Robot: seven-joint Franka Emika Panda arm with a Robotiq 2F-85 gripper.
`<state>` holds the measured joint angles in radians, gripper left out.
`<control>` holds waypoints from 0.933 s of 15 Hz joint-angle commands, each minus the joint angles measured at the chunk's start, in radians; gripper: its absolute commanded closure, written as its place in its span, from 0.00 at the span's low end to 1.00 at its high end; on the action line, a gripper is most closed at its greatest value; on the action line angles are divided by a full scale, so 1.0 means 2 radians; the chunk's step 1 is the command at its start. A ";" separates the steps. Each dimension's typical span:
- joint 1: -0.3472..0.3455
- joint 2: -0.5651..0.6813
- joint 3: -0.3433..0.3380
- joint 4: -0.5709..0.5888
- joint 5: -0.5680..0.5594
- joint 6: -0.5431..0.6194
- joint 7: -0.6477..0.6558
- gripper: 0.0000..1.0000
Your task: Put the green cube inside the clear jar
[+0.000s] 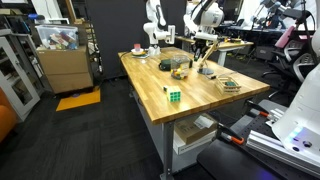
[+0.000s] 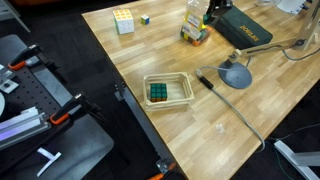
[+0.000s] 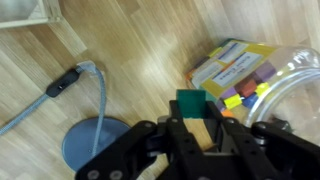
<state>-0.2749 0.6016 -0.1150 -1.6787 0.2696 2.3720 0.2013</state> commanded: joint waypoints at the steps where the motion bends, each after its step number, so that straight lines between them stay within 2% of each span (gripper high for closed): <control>1: 0.017 -0.058 0.010 -0.057 0.003 0.067 -0.037 0.93; 6: 0.032 -0.076 0.029 -0.063 0.004 0.102 -0.073 0.93; 14: 0.047 -0.032 0.039 -0.019 -0.014 0.111 -0.100 0.93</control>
<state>-0.1799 0.5022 -0.0385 -1.7606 0.2597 2.5853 0.0229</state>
